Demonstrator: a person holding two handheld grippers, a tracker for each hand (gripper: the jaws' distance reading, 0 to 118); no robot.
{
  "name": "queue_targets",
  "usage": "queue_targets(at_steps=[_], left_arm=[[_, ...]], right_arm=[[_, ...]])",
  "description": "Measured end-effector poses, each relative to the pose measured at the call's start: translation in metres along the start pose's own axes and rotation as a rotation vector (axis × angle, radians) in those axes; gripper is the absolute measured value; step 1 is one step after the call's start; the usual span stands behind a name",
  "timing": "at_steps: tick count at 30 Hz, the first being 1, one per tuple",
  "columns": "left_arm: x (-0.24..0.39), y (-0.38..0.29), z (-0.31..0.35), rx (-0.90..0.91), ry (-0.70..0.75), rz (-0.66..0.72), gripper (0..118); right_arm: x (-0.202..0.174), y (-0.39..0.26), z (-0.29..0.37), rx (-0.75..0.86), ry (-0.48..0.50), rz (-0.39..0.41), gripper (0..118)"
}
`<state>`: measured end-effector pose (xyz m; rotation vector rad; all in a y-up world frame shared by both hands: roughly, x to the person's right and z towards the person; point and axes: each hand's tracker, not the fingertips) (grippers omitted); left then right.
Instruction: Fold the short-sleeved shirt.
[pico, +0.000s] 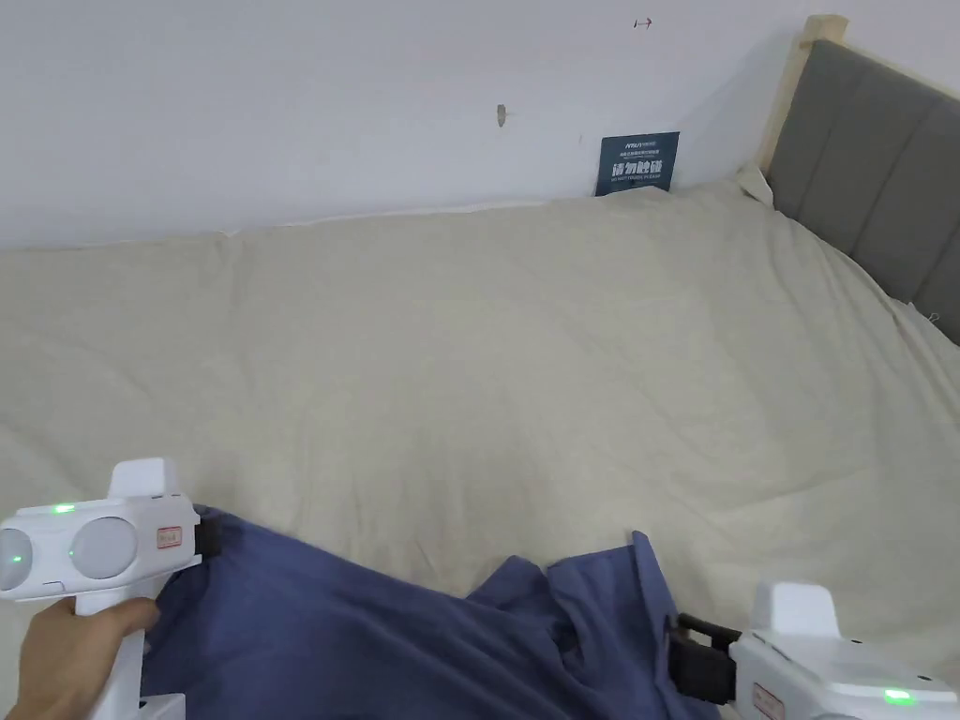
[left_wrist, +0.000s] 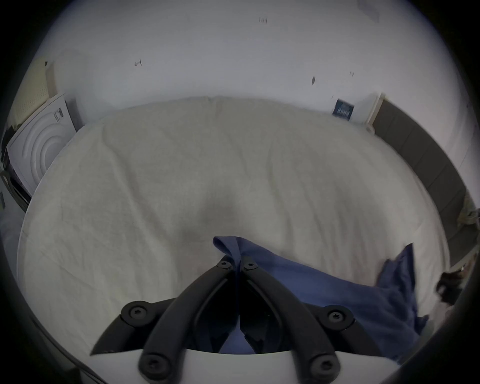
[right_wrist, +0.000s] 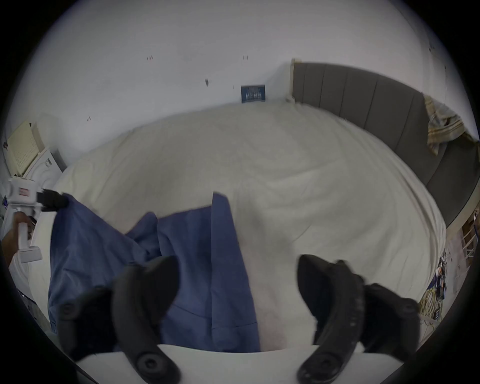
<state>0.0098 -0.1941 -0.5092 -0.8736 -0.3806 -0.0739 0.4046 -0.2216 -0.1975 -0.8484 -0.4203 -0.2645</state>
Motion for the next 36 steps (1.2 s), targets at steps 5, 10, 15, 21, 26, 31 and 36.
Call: queue_targets(at_steps=[5, 10, 15, 21, 26, 31, 36], left_arm=[[0.002, -0.004, 0.058, 0.065, -0.055, 0.036, 2], [0.002, -0.011, 0.083, 0.089, -0.062, 0.037, 2], [-0.001, -0.019, 0.093, 0.093, -0.055, 0.049, 2], [-0.015, -0.031, 0.109, 0.115, -0.050, 0.094, 2], [-0.028, -0.029, 0.142, 0.183, -0.039, 0.130, 2], [-0.049, 0.006, 0.188, 0.294, -0.006, 0.145, 2], [-0.064, 0.062, 0.239, 0.427, 0.073, 0.103, 2]], right_arm=[[-0.005, -0.006, -0.047, -0.138, -0.042, 0.041, 105], [-0.009, -0.016, -0.074, -0.232, -0.067, 0.025, 65], [-0.011, -0.018, -0.056, -0.201, -0.053, 0.016, 31], [-0.002, -0.011, -0.033, -0.104, -0.013, 0.019, 6], [0.001, 0.032, 0.029, 0.125, 0.050, 0.050, 6], [-0.020, 0.109, 0.104, 0.352, 0.143, 0.084, 6], [-0.056, 0.192, 0.152, 0.533, 0.176, 0.174, 6]])
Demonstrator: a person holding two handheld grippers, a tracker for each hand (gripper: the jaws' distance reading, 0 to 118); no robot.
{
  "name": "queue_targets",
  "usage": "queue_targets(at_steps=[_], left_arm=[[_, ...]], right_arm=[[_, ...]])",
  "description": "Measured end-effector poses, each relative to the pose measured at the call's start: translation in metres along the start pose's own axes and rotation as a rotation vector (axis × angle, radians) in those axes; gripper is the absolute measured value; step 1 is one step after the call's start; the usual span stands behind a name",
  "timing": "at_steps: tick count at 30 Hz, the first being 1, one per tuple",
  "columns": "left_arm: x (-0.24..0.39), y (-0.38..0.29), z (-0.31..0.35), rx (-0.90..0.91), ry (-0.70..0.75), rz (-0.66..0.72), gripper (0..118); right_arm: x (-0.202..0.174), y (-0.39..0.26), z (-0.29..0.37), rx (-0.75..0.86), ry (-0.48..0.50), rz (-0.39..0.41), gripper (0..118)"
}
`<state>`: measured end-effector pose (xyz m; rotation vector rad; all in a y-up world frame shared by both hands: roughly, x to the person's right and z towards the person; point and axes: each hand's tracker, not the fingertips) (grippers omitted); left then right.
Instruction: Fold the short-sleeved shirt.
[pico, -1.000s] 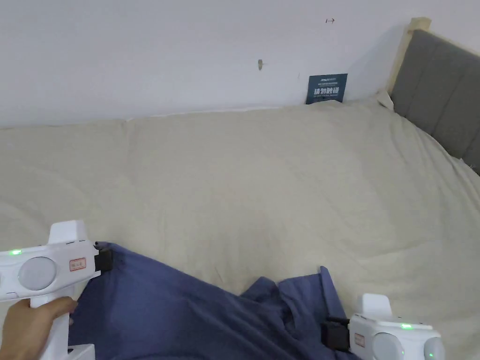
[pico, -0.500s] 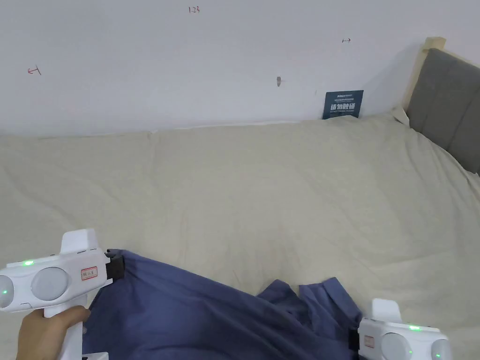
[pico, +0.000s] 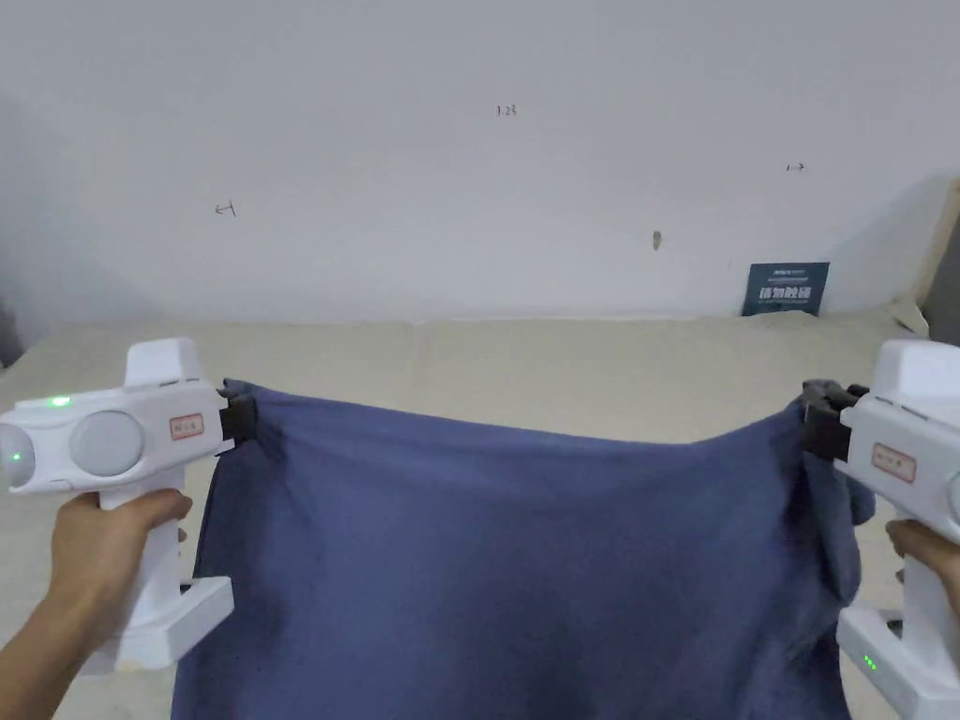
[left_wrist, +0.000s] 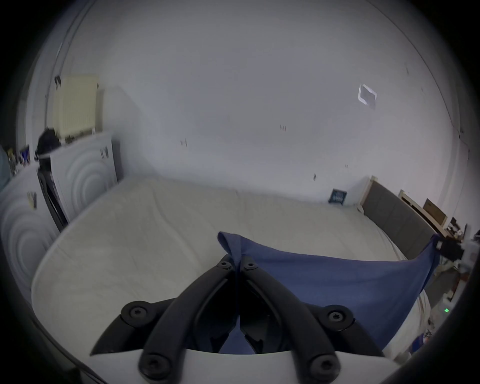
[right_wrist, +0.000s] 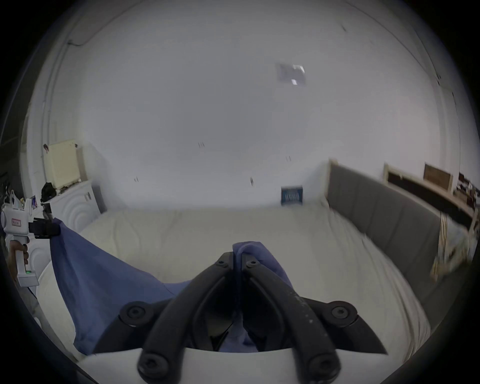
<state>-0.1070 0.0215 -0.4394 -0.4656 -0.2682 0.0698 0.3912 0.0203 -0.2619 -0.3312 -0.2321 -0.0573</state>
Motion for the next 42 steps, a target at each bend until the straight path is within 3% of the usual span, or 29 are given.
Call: queue_targets(at_steps=[4, 13, 21, 27, 33, 42], left_arm=[[-0.007, 0.065, 0.011, 0.095, 0.030, 0.008, 2], [-0.004, 0.175, 0.018, 0.270, 0.097, -0.021, 2], [0.003, 0.213, 0.001, 0.341, 0.109, -0.034, 2], [0.003, 0.182, -0.060, 0.284, 0.118, -0.051, 2], [-0.004, 0.109, -0.124, 0.141, 0.127, -0.065, 2], [-0.018, -0.021, -0.141, -0.062, 0.124, -0.137, 2]], right_arm=[[-0.015, 0.075, -0.009, 0.133, 0.022, 0.041, 6], [-0.019, 0.194, -0.039, 0.311, 0.047, 0.030, 6], [-0.019, 0.237, -0.066, 0.380, 0.045, 0.029, 6], [-0.012, 0.195, -0.105, 0.324, 0.076, 0.000, 6], [0.000, 0.113, -0.158, 0.157, 0.092, -0.018, 6], [0.008, -0.021, -0.166, -0.071, 0.109, -0.047, 6]])
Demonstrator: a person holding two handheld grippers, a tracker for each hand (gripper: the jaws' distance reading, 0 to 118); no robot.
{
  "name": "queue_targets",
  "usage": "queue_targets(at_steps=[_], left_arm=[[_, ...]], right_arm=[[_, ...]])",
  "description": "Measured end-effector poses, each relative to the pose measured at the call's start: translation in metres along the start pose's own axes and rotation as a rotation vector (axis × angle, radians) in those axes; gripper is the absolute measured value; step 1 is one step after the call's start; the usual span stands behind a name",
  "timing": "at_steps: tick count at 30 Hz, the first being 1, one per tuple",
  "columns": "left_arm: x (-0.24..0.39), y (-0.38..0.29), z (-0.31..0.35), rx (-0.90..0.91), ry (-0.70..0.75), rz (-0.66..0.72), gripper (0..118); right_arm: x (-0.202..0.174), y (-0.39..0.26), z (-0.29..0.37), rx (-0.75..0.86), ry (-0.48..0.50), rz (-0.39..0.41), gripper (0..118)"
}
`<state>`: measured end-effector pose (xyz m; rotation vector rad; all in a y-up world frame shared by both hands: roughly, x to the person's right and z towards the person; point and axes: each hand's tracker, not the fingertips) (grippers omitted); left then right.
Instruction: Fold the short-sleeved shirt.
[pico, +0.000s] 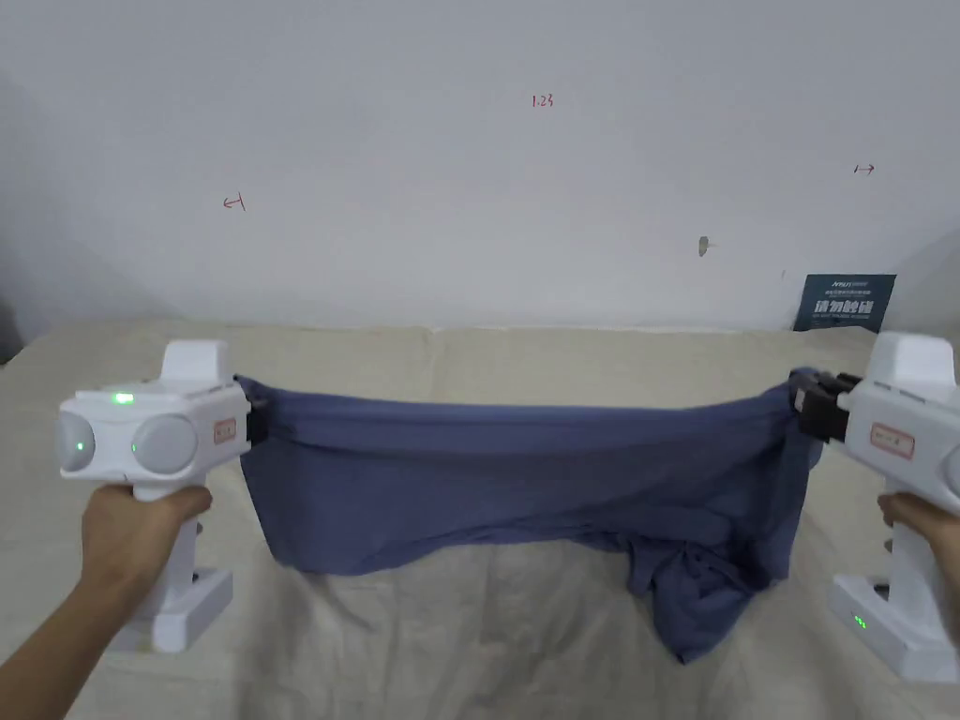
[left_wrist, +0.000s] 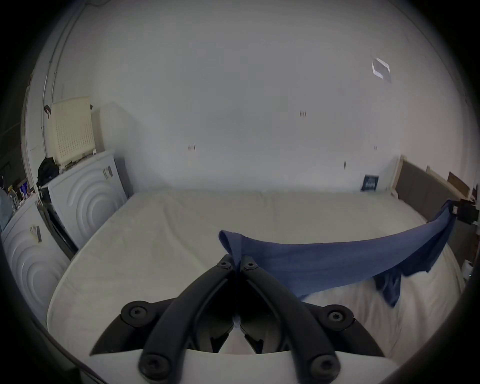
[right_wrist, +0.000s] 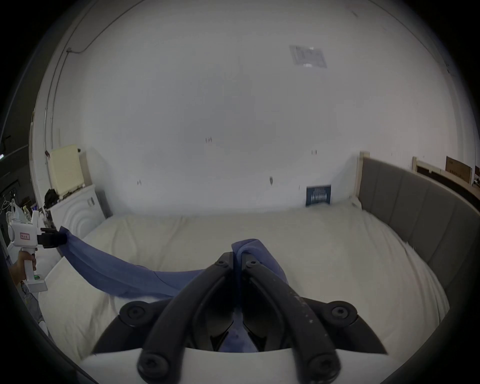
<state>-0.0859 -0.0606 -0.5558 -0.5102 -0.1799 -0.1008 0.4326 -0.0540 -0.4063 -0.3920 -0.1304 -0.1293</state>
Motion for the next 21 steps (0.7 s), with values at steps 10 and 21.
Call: queue_targets(at_steps=[10, 21], left_arm=[[-0.022, -0.154, 0.062, -0.193, -0.001, 0.046, 2], [-0.035, -0.283, 0.156, -0.341, 0.016, 0.070, 2]], right_arm=[[-0.007, -0.123, 0.093, -0.153, 0.063, -0.017, 6], [-0.015, -0.238, 0.208, -0.304, 0.069, -0.060, 6]])
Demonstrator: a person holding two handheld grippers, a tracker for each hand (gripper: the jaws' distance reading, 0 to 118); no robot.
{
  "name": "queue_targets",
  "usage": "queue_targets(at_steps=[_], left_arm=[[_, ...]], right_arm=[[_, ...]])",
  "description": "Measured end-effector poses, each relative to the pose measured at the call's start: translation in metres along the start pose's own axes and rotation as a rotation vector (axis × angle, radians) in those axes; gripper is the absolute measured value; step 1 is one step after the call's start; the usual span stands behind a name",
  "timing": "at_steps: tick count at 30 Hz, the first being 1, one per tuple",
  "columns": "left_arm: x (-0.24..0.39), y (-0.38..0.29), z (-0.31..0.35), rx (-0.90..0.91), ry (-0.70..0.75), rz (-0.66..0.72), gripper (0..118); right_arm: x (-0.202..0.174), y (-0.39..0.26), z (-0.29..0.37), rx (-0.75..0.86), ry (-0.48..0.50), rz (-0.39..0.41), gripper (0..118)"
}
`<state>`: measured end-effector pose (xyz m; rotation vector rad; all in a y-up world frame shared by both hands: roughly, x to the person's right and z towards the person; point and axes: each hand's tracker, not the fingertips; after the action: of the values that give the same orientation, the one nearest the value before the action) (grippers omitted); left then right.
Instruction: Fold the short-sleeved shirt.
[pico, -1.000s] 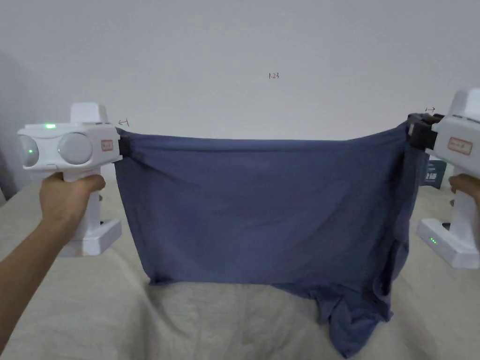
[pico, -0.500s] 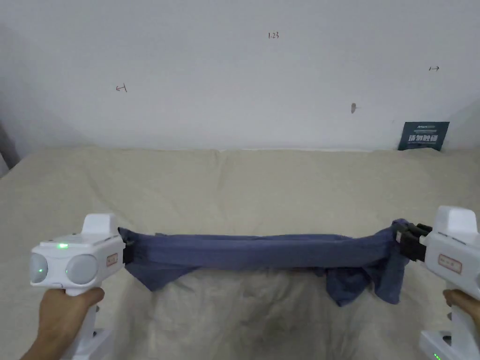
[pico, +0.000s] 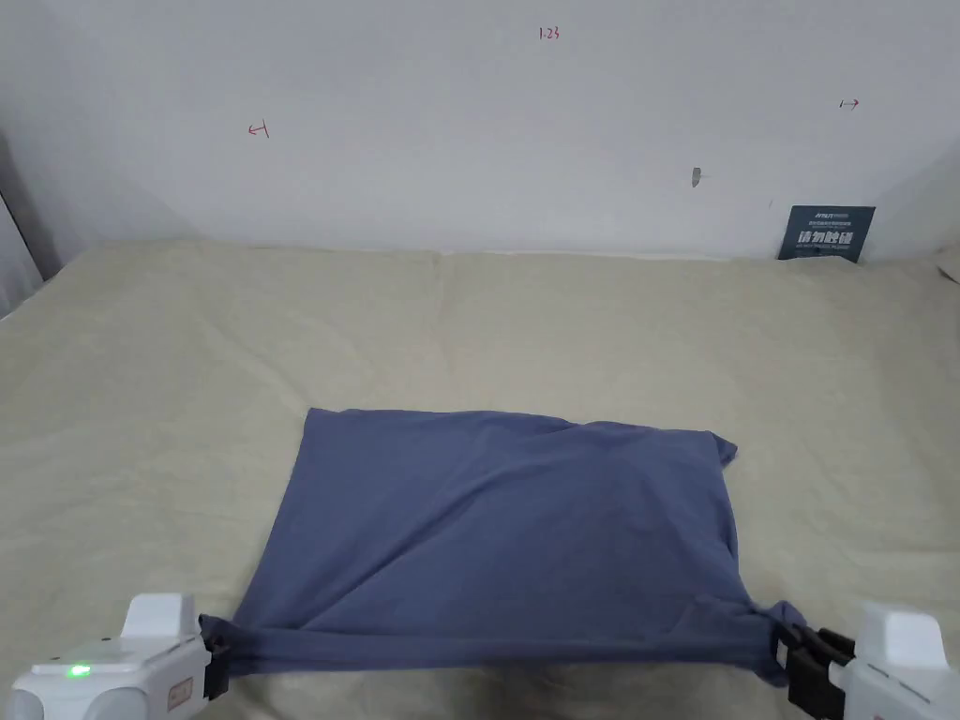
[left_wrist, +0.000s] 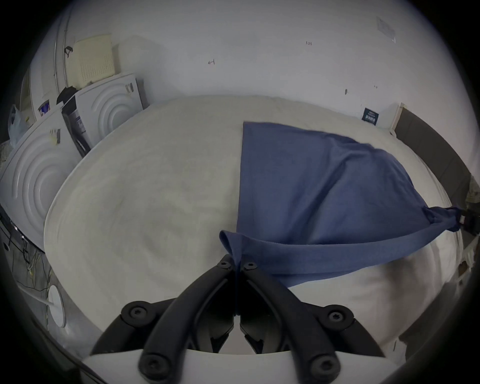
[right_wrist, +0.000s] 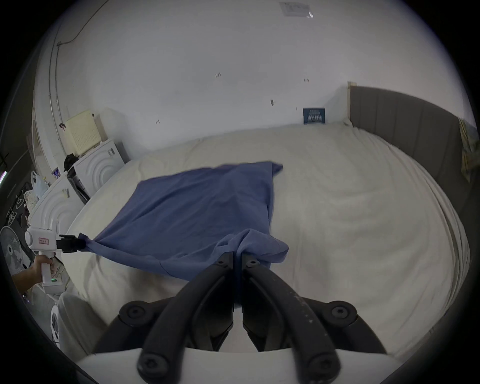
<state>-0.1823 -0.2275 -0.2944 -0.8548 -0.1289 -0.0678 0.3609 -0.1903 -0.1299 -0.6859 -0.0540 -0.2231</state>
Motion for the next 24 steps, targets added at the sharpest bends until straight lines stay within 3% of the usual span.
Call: queue_targets(at_steps=[9, 14, 15, 16, 17, 18, 19, 21, 24], left_arm=[[0.001, -0.064, -0.004, -0.112, 0.022, -0.035, 2], [0.004, -0.059, -0.005, -0.127, 0.039, 0.002, 3], [0.004, -0.056, -0.003, -0.137, 0.039, 0.013, 11], [0.004, -0.054, -0.001, -0.135, 0.044, 0.021, 27], [0.005, -0.052, 0.003, -0.135, 0.064, 0.036, 55], [0.003, -0.051, 0.005, -0.128, 0.081, 0.053, 93], [0.002, -0.048, 0.010, -0.117, 0.080, 0.063, 113], [0.002, -0.037, 0.031, -0.018, 0.061, 0.117, 116], [0.008, -0.010, 0.065, 0.098, 0.021, 0.166, 114]], right_arm=[[0.009, -0.086, -0.003, -0.185, -0.086, -0.144, 6], [0.010, -0.100, -0.022, -0.239, -0.114, -0.202, 7], [0.006, -0.096, -0.021, -0.236, -0.127, -0.200, 8], [0.003, -0.094, -0.020, -0.237, -0.137, -0.192, 12], [-0.003, -0.087, -0.017, -0.234, -0.146, -0.171, 24], [-0.009, -0.080, -0.014, -0.221, -0.155, -0.139, 56], [-0.014, -0.072, -0.011, -0.206, -0.164, -0.108, 81], [-0.027, -0.050, 0.003, -0.119, -0.135, -0.073, 104], [-0.048, -0.008, 0.026, 0.047, -0.112, 0.000, 104]])
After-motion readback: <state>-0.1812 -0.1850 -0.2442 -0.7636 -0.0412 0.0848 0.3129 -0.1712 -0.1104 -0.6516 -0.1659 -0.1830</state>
